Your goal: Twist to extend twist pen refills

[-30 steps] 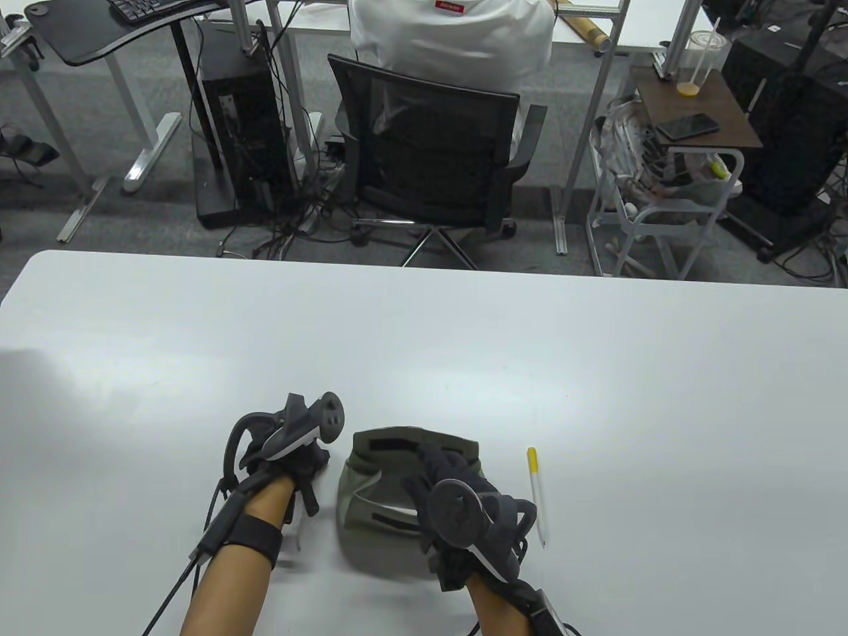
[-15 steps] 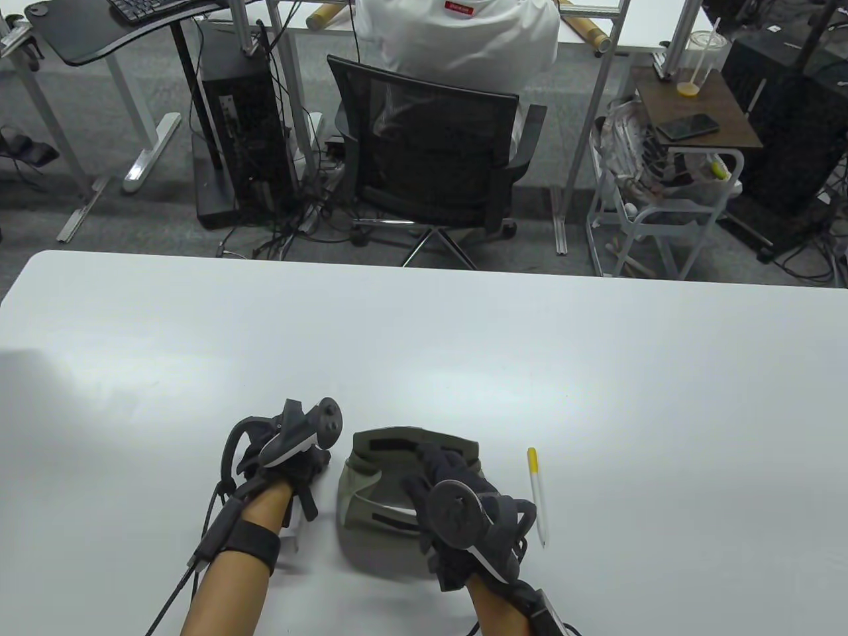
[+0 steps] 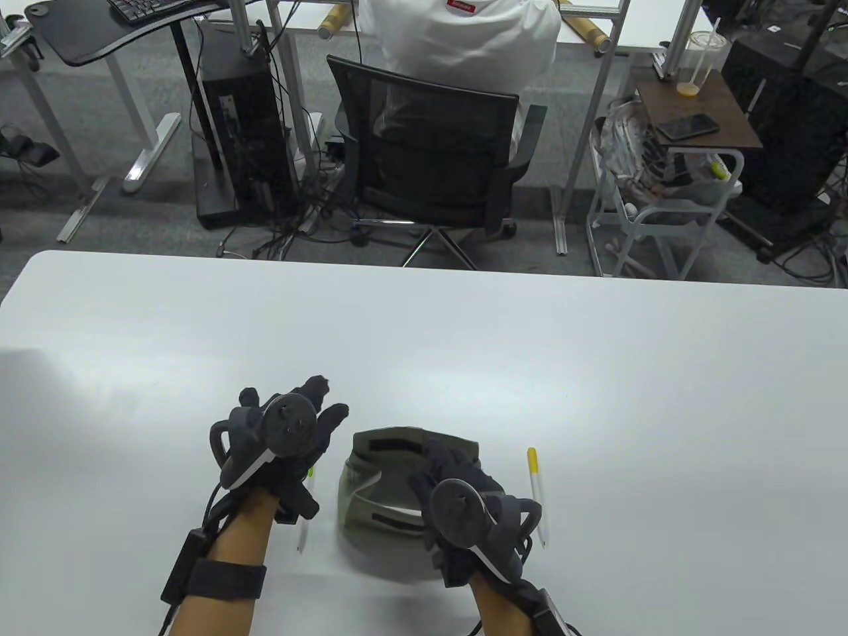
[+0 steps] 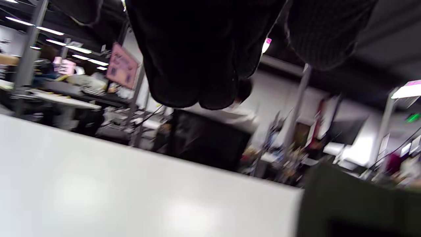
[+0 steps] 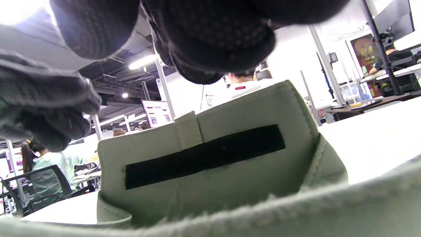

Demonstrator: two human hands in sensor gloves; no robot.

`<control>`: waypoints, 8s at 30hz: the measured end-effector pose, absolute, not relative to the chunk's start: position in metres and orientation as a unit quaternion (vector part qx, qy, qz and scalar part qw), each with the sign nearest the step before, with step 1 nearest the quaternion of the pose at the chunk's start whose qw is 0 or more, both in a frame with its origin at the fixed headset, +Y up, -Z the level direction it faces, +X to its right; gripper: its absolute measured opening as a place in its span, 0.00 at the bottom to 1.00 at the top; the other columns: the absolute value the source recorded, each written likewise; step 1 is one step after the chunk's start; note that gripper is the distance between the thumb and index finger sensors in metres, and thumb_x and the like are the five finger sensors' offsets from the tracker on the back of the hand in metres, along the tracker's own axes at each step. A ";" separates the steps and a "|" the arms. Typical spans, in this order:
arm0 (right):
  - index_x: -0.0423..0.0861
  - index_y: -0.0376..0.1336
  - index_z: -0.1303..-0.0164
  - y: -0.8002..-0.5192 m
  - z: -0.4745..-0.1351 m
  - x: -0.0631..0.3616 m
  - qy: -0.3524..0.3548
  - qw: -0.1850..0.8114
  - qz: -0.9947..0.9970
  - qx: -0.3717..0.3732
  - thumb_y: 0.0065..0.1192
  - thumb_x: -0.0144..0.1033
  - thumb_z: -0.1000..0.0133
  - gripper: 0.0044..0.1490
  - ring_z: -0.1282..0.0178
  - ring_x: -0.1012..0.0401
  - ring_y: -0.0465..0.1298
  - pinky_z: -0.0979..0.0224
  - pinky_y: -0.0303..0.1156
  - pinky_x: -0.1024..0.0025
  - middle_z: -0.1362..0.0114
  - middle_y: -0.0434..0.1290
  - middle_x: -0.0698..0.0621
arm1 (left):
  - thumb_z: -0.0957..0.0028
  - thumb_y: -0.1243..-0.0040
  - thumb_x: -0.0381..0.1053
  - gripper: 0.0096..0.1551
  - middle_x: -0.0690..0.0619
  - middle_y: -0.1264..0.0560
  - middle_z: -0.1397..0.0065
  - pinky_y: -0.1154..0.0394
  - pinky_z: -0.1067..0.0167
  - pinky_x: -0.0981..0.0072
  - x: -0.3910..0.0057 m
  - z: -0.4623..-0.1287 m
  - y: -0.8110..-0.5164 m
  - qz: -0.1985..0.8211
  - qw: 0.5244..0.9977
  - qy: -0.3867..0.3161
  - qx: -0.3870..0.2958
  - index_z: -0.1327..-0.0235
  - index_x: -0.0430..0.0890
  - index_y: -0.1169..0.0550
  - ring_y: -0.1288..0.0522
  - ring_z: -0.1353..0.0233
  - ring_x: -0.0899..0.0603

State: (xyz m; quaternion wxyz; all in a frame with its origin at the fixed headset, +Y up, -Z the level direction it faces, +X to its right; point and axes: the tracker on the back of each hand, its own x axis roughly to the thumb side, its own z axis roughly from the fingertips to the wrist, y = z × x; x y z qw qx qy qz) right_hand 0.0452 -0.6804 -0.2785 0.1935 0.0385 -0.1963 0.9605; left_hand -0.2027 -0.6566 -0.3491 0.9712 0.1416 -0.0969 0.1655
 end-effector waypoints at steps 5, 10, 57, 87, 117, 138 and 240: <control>0.46 0.71 0.41 -0.679 -0.279 0.048 -0.205 0.183 0.961 0.028 0.66 0.52 0.59 0.37 0.70 0.63 0.82 0.68 0.78 0.73 0.46 0.81 0.47 | 0.44 0.39 0.65 0.39 0.46 0.18 0.31 0.48 0.30 0.18 -0.186 -0.344 -0.660 0.139 0.964 -0.169 0.152 0.25 0.44 0.26 0.19 0.34 0.38; 0.47 0.71 0.42 -0.681 -0.281 0.045 -0.207 0.170 0.963 0.026 0.67 0.52 0.59 0.36 0.70 0.64 0.82 0.68 0.78 0.73 0.46 0.81 0.48 | 0.46 0.35 0.66 0.43 0.45 0.19 0.31 0.49 0.32 0.16 -0.171 -0.354 -0.681 0.060 0.983 -0.174 0.028 0.24 0.44 0.26 0.20 0.32 0.35; 0.53 0.67 0.39 -0.758 -0.308 -0.011 0.111 -0.094 0.984 0.100 0.63 0.39 0.59 0.34 0.63 0.66 0.80 0.62 0.79 0.75 0.34 0.72 0.49 | 0.45 0.34 0.49 0.24 0.51 0.11 0.51 0.41 0.32 0.22 -0.159 -0.356 -0.708 0.018 0.988 -0.139 0.060 0.39 0.42 0.17 0.12 0.51 0.44; 0.50 0.74 0.48 -0.698 -0.291 0.042 -0.065 0.087 0.992 0.062 0.63 0.38 0.59 0.28 0.72 0.63 0.83 0.69 0.80 0.73 0.47 0.80 0.47 | 0.45 0.34 0.50 0.24 0.52 0.11 0.49 0.42 0.32 0.20 -0.157 -0.352 -0.704 0.015 0.989 -0.135 0.050 0.38 0.43 0.17 0.13 0.49 0.44; 0.46 0.73 0.47 -0.680 -0.273 0.049 -0.185 0.310 0.928 0.088 0.64 0.40 0.58 0.28 0.75 0.66 0.83 0.72 0.80 0.76 0.50 0.83 0.47 | 0.47 0.31 0.52 0.23 0.48 0.11 0.48 0.41 0.31 0.22 -0.111 -0.298 -0.568 0.147 0.943 -0.249 0.164 0.41 0.44 0.15 0.13 0.48 0.42; 0.48 0.73 0.47 -0.679 -0.275 0.050 -0.180 0.316 0.928 0.083 0.65 0.40 0.58 0.28 0.75 0.66 0.83 0.71 0.80 0.75 0.49 0.83 0.47 | 0.42 0.39 0.49 0.30 0.46 0.19 0.29 0.45 0.30 0.21 -0.126 -0.302 -0.587 0.237 0.911 -0.312 0.131 0.24 0.45 0.26 0.19 0.32 0.38; 0.51 0.73 0.44 -0.726 -0.306 0.014 -0.038 -0.022 0.992 0.122 0.74 0.45 0.63 0.34 0.67 0.65 0.84 0.65 0.81 0.74 0.44 0.82 0.50 | 0.46 0.32 0.55 0.24 0.52 0.14 0.48 0.46 0.32 0.17 -0.148 -0.368 -0.697 -0.001 0.992 -0.127 0.012 0.40 0.46 0.17 0.17 0.40 0.39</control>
